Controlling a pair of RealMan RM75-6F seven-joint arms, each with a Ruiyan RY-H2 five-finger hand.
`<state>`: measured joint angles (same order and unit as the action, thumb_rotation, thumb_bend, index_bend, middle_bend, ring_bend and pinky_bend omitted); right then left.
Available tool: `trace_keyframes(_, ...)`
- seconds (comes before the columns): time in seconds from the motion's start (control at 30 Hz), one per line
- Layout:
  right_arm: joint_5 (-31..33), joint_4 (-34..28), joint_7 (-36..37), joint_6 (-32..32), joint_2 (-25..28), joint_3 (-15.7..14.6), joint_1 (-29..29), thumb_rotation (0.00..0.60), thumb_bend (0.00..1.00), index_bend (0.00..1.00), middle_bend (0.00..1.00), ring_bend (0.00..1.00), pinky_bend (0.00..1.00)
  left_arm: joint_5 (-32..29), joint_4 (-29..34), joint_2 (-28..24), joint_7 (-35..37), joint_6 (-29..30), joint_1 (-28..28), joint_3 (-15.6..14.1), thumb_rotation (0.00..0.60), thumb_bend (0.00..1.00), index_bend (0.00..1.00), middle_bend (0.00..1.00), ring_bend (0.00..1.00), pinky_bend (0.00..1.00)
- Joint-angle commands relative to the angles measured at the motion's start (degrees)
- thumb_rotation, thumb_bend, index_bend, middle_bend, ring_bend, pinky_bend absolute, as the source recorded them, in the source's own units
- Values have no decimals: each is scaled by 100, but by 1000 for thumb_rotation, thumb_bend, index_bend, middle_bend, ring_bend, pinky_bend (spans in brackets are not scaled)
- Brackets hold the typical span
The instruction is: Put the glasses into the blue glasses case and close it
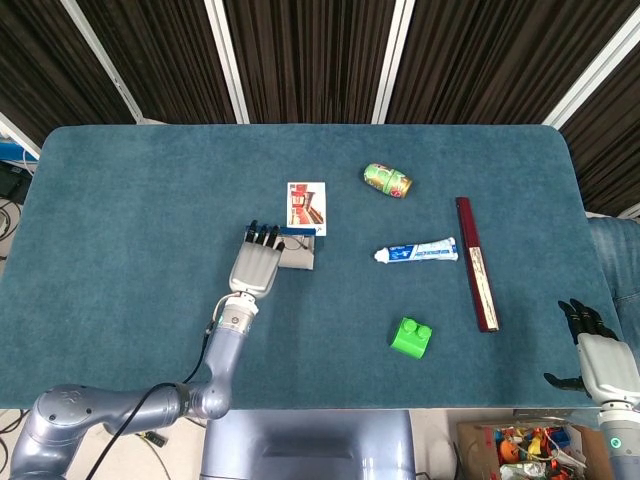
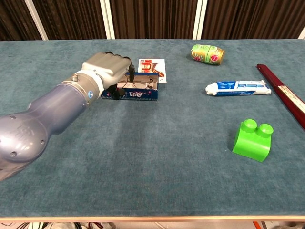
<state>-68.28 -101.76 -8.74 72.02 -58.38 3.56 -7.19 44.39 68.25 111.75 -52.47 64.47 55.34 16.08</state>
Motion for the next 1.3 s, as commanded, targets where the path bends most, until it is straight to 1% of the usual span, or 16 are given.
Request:
trace_keyframes(0.03, 12, -6, 5, -4, 4, 2, -1, 600, 99, 0, 0, 31, 226, -31, -124, 61, -1, -50, 52, 65, 600, 455, 335, 90, 59, 47)
trace_keyframes(0.27, 35, -6, -3, -5, 5, 10, -7, 600, 99, 0, 0, 30, 226, 4, -225, 120, 111, -157, 34, 53, 600, 455, 348, 96, 59, 47)
trace_keyframes(0.6, 52, -16, -16, -38, 14, 0, -21, 600, 99, 0, 0, 30, 226, 43, -167, 74, 230, -148, -66, 41, 600, 455, 433, 143, 59, 47)
trace_keyframes(0.8, 72, -29, -38, -50, 21, -1, -29, 600, 99, 0, 0, 31, 226, 76, -122, 35, 272, -128, -119, 22, 600, 455, 459, 157, 59, 47)
trace_keyframes(1.07, 82, -28, -57, -47, 16, -1, -34, 600, 99, 0, 0, 31, 226, 110, -134, 31, 279, -94, -127, 49, 600, 455, 520, 193, 59, 48)
trace_keyframes(1.3, 80, -28, -66, -43, 17, -3, -37, 600, 99, 0, 0, 31, 226, 116, -167, 54, 225, -67, -134, 42, 600, 455, 533, 199, 59, 48)
